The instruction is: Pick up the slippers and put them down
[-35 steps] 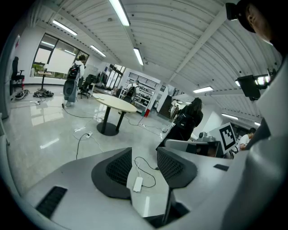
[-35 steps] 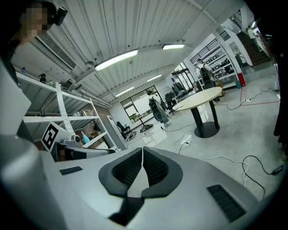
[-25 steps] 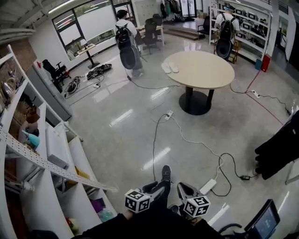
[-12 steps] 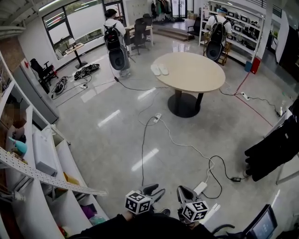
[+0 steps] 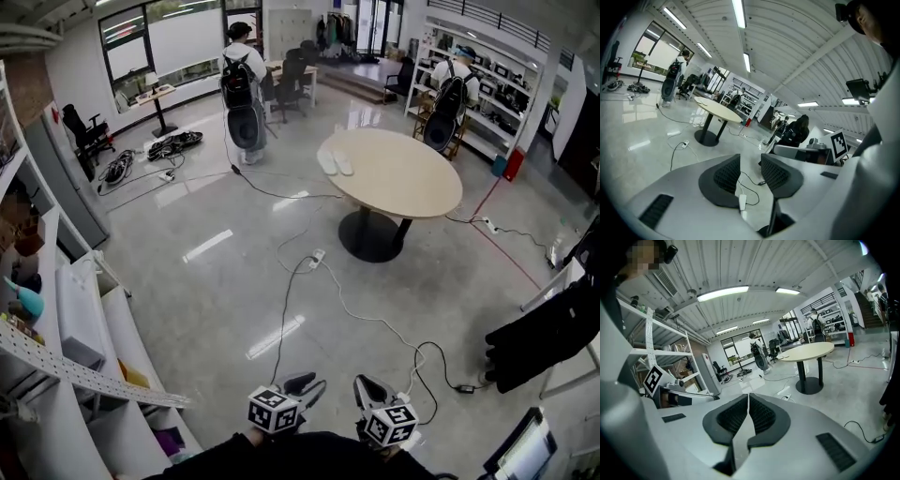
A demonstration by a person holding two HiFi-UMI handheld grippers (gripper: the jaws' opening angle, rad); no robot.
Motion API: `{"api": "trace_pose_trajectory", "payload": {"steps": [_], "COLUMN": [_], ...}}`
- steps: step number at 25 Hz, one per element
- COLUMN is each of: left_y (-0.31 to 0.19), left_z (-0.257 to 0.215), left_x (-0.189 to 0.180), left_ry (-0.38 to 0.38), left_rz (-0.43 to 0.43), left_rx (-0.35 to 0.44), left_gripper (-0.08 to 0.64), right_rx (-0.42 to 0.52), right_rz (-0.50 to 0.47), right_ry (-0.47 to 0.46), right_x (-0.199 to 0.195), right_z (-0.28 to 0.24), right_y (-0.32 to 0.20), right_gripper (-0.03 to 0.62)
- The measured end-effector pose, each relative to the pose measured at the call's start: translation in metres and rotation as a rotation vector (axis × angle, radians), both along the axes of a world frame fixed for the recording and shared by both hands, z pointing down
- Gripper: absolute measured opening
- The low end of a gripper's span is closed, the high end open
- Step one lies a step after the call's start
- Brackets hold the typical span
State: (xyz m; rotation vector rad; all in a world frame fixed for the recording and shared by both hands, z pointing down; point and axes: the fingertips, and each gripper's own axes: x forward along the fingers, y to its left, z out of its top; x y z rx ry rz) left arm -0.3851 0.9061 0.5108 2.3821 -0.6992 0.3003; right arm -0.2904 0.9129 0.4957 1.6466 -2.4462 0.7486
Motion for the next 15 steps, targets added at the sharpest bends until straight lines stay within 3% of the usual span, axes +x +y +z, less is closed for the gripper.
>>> {"api": "trace_pose_trajectory", "payload": {"steps": [5, 9, 15], "left_y": [-0.03, -0.053, -0.092], "left_z": [0.009, 0.017, 0.019], "left_x": [-0.028, -0.034, -0.01], "left_ry": [0.006, 0.024, 0.004], "left_rz": [0.031, 0.014, -0.005], "left_rx": [0.011, -0.016, -0.003], "left_gripper": [0.032, 0.032, 0.032], "right_rx": [-0.036, -0.063, -0.098], "right_rz": [-0.001, -0.008, -0.046], "right_ry": [0.025, 0.023, -0.03], "right_x": [-0.029, -0.032, -0.019], "right_z": [0.007, 0.016, 0.036], "right_y": [-0.032, -0.053, -0.094], "right_gripper": [0.021, 0.021, 0.021]}}
